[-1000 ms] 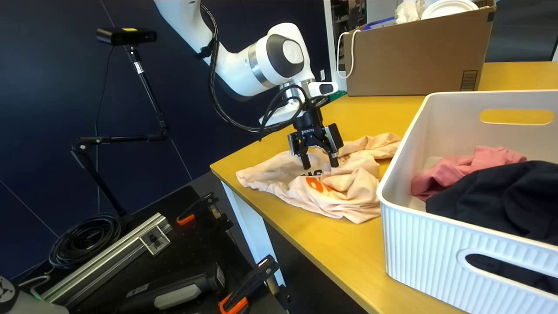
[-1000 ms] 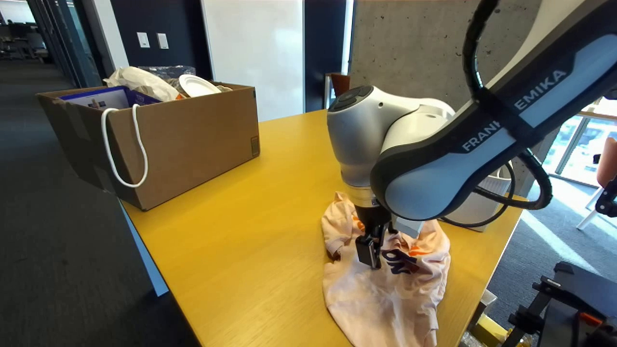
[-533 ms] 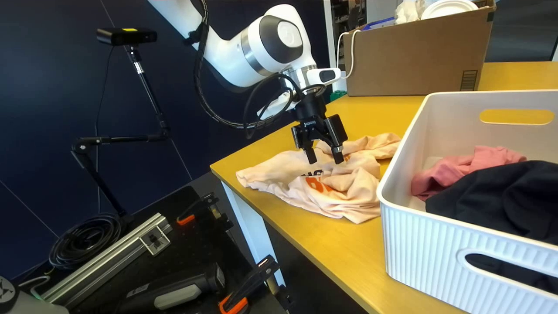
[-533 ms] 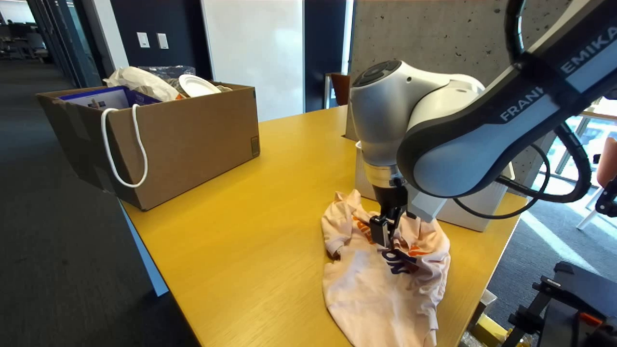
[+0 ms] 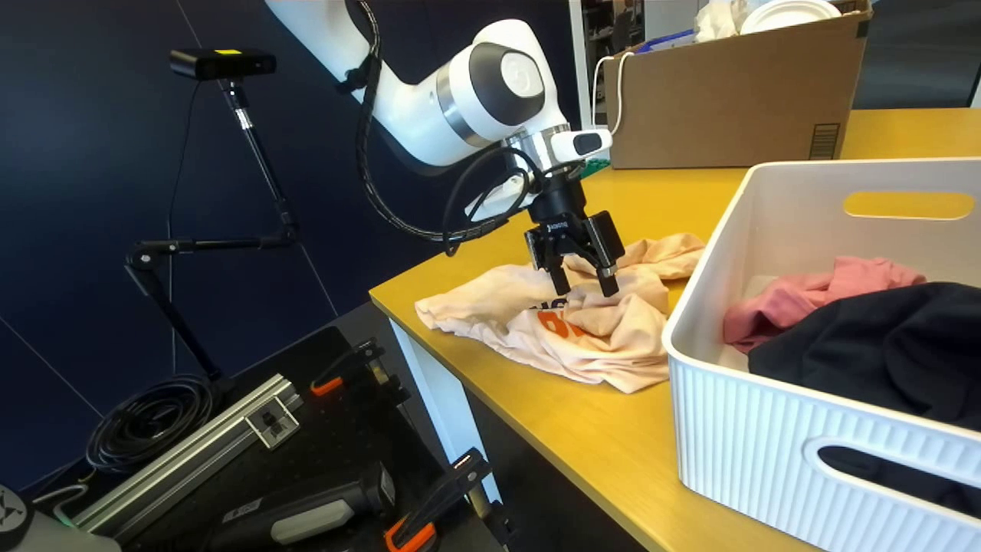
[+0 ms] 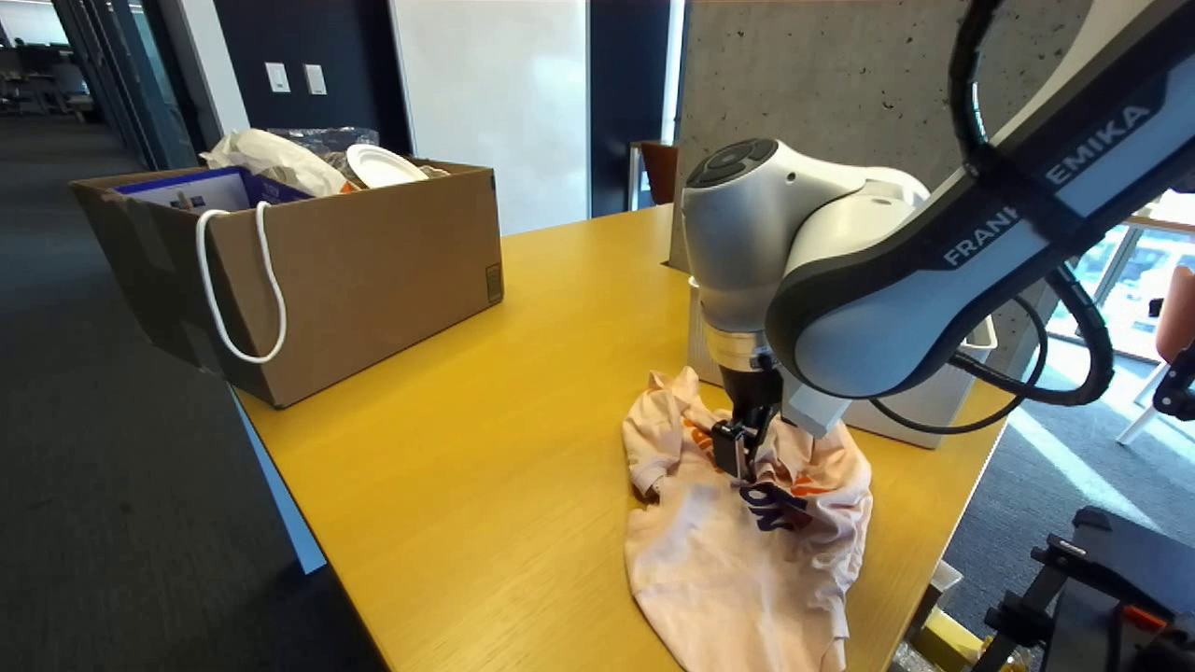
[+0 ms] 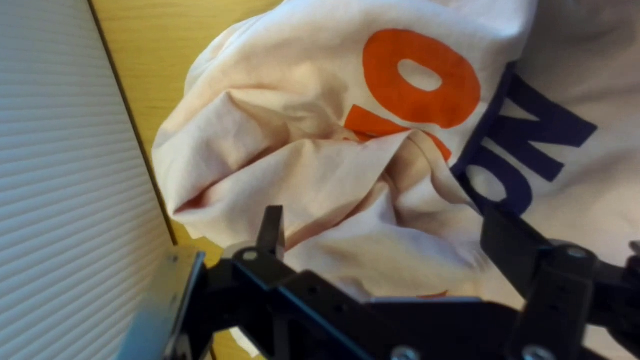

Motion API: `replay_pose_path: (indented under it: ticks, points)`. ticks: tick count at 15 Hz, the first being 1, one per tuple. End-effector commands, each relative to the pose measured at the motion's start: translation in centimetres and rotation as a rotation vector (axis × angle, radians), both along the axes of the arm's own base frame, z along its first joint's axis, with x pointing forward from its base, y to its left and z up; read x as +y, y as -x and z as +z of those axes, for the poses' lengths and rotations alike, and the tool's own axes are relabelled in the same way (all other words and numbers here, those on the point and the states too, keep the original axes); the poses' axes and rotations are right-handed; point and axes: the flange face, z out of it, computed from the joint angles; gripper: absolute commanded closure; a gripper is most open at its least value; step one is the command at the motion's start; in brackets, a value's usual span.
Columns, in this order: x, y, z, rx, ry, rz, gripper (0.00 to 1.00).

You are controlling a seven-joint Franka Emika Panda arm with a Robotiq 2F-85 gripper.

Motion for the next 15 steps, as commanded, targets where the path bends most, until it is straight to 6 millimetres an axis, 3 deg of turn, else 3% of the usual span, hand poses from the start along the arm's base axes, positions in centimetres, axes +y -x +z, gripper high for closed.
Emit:
replay_pose_path:
  ticks: [1,2,3,5,10,14,15]
  points:
    - [0.1,-1.2,-1.1,-0.030,0.004,0.018,0.00]
    - [0.0,-1.3,-1.5,-0.032,0.003,0.023,0.04]
    - [0.0,-1.5,-1.8,-0.038,-0.001,0.021,0.26]
    - [0.2,-1.3,-2.0,-0.043,-0.002,0.027,0.30]
    - [0.6,-0.8,-1.9,-0.056,-0.008,0.027,0.68]
    - [1.1,0.3,-0.4,-0.077,0.009,0.031,0.98]
    - [1.4,0.4,-0.2,-0.081,0.007,0.037,1.00]
